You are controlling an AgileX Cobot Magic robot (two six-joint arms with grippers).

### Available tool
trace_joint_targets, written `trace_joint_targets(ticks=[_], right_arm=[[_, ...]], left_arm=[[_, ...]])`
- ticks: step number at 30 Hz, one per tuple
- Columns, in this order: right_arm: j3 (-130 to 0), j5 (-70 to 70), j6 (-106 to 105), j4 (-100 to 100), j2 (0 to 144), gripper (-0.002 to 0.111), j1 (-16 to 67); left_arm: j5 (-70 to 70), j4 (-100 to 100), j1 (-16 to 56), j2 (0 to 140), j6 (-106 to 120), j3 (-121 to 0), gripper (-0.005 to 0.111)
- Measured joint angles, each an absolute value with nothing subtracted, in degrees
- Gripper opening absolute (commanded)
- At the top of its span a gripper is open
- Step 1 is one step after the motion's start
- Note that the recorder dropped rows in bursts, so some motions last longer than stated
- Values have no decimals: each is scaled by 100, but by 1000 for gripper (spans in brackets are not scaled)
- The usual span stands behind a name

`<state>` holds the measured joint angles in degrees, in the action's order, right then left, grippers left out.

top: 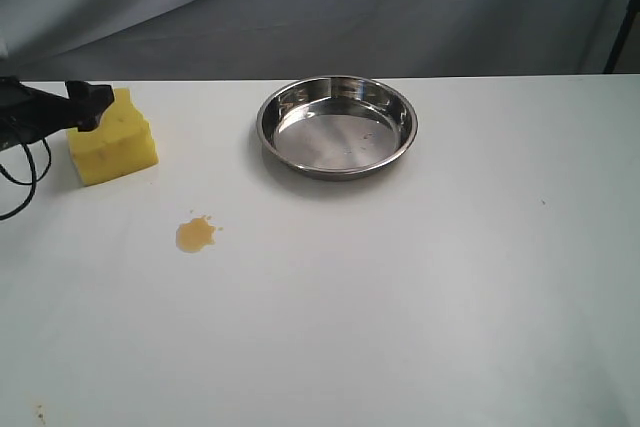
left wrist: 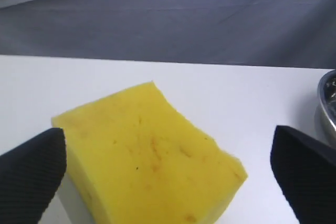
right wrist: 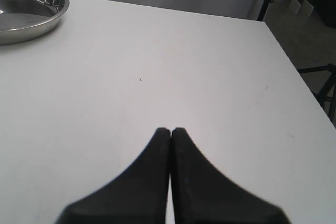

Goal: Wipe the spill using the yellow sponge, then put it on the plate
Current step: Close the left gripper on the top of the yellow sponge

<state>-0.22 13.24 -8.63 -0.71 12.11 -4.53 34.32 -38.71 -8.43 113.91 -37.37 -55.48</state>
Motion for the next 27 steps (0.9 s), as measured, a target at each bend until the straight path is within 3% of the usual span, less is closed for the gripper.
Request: trace_joint_targets(ticks=[14,27], right_arm=[[-22,1324,-863,-71,1211,0,-453],[-22,1324,-863,-71,1211,0,-453]], left_arm=[[2755,-3255,-843,11955,-3786,-6049,105],[2984,-3362,-843,12264,-4445,-6129,105]])
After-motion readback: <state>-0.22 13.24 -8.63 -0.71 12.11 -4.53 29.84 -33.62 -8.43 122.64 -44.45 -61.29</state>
